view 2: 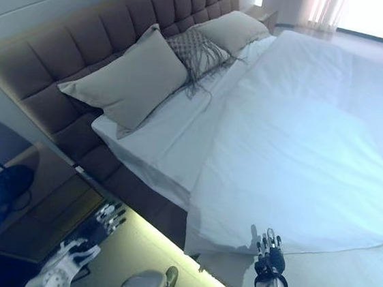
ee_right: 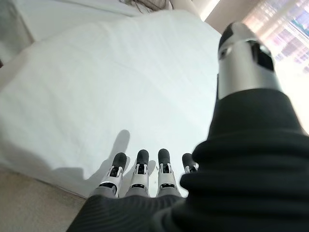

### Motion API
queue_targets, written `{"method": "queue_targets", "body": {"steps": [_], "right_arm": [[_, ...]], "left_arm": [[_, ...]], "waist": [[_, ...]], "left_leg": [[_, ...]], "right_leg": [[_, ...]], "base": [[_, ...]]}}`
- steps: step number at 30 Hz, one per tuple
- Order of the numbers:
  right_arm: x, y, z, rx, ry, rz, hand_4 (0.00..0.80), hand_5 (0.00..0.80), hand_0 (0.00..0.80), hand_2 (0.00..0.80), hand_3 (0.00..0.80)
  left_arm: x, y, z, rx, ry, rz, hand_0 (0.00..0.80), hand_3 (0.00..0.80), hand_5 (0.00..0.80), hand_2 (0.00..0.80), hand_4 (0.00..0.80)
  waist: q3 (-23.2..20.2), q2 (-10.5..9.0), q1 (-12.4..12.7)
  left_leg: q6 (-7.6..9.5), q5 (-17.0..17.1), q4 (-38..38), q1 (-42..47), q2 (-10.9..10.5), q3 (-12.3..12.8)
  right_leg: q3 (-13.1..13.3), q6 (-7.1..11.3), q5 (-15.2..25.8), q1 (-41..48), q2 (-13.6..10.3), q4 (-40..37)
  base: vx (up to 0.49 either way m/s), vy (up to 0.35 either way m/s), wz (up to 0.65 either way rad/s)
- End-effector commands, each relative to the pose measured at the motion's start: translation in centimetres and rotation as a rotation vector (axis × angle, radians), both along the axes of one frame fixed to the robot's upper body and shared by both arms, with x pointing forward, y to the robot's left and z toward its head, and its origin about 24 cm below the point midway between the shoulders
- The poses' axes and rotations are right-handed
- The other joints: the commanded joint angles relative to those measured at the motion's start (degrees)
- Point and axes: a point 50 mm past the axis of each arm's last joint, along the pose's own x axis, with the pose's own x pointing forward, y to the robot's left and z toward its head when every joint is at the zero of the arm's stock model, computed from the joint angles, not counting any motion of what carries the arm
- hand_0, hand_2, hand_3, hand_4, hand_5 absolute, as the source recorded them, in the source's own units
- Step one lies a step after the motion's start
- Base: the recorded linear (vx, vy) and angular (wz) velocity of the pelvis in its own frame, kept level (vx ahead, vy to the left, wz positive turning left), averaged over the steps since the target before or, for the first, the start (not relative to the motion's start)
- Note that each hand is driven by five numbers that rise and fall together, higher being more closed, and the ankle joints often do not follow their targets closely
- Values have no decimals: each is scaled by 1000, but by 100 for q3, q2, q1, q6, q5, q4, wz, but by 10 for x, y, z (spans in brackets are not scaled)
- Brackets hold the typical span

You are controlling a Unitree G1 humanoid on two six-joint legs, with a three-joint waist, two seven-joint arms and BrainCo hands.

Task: Make the bed neatly

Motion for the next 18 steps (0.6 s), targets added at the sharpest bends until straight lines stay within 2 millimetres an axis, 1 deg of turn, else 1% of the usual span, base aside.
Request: {"method": "queue_targets", "body": {"steps": [1, 2, 3, 4, 5, 6, 7, 8, 9, 10, 11, 12, 14, 16, 18], "right_arm": [[25, -35, 24, -79, -151, -57, 0, 0, 0, 0, 0], [31, -38, 27, -81, -166, -53, 0, 0, 0, 0, 0], [38, -43, 32, -81, -190, -56, 0, 0, 0, 0, 0], [43, -49, 35, -78, -221, -65, 0, 0, 0, 0, 0], [45, -52, 37, -79, -235, -78, 0, 0, 0, 0, 0], [46, -57, 39, -82, -252, -98, 0, 0, 0, 0, 0], [48, -62, 44, -87, -276, -119, 0, 0, 0, 0, 0], [51, -68, 49, -86, -298, -127, 0, 0, 0, 0, 0], [56, -70, 54, -86, -312, -113, 0, 0, 0, 0, 0], [62, -71, 59, -83, -322, -91, 0, 0, 0, 0, 0], [64, -72, 62, -73, -343, -78, 0, 0, 0, 0, 0], [64, -75, 64, -67, -364, -75, 0, 0, 0, 0, 0], [65, -86, 70, -63, -384, -80, 0, 0, 0, 0, 0], [68, -98, 73, -20, -400, -107, 0, 0, 0, 0, 0], [74, -104, 77, 71, -449, -144, 0, 0, 0, 0, 0]], "left_arm": [[23, 8, 22, 56, -155, 12, 0, 0, 0, 0, 0], [28, 7, 25, 49, -172, 12, 0, 0, 0, 0, 0], [35, 5, 29, 42, -193, 3, 0, 0, 0, 0, 0], [44, 2, 34, 44, -217, -17, 0, 0, 0, 0, 0], [52, 0, 36, 60, -219, -27, 0, 0, 0, 0, 0], [60, -3, 39, 65, -233, -39, 0, 0, 0, 0, 0], [69, -6, 44, 55, -260, -54, 0, 0, 0, 0, 0], [73, -8, 46, 52, -273, -54, 0, 0, 0, 0, 0], [71, -8, 44, 48, -273, -36, 0, 0, 0, 0, 0], [64, -7, 41, 49, -264, -12, 0, 0, 0, 0, 0], [59, -4, 39, 54, -255, 2, 0, 0, 0, 0, 0], [55, 3, 40, 59, -251, 10, 0, 0, 0, 0, 0], [53, 12, 42, 52, -249, 22, 0, 0, 0, 0, 0], [55, 14, 47, 42, -257, 13, 0, 0, 0, 0, 0], [61, 15, 55, 46, -284, 0, 0, 0, 0, 0, 0]], "waist": [[40, 36, -286], [103, 46, -305], [215, 81, -332], [313, 79, -338], [402, 57, -348], [516, 31, -381], [656, -10, -428], [755, -51, -448], [809, -76, -447], [834, -80, -429], [866, -71, -395], [929, -82, -360], [1080, -94, -348], [1167, -83, -307], [1267, -91, -220]], "left_leg": [[-17, 547, 55, -751, 121, -254], [-36, 521, 52, -794, 158, -213], [-59, 549, 15, -892, 258, -201], [-110, 607, 13, -1060, 383, -128], [-210, 705, 23, -1236, 524, -8], [-346, 807, 119, -1459, 713, 135], [-498, 894, 430, -1773, 933, 180], [-614, 925, 816, -1979, 1080, -61], [-653, 803, 962, -1962, 1164, -396], [-620, 651, 875, -1812, 1276, -566], [-592, 587, 784, -1698, 1383, -570], [-615, 530, 836, -1724, 1422, -551], [-709, 404, 1177, -1969, 1451, -571], [-749, 359, 1378, -2216, 1479, -578], [-798, 394, 1453, -2482, 1468, -640]], "right_leg": [[109, 194, 1466, -544, 137, -1189], [157, 223, 1531, -698, 157, -1254], [247, 252, 1428, -869, 235, -1171], [169, 283, 1344, -894, 307, -1220], [54, 311, 1321, -869, 333, -1307], [-51, 337, 1306, -797, 343, -1403], [-149, 342, 1303, -729, 327, -1490], [-184, 328, 1305, -724, 311, -1527], [-135, 341, 1306, -810, 306, -1485], [-66, 378, 1290, -933, 295, -1370], [-31, 412, 1260, -1035, 278, -1226], [-41, 469, 1247, -1156, 214, -1056], [0, 540, 1224, -1390, 86, -797], [21, 571, 1225, -1503, 23, -750], [9, 625, 1244, -1605, -23, -767]], "base": [[-154, -181, -22], [-158, -141, -13], [-228, -128, -3], [-298, -198, 18], [-326, -254, 39], [-301, -285, 58], [-278, -233, 54], [-200, -144, 63], [-55, -25, 41], [61, 48, 6], [79, 49, -33], [37, 27, -48], [-25, 34, -34], [-32, 25, -24], [-96, -32, -5]]}}
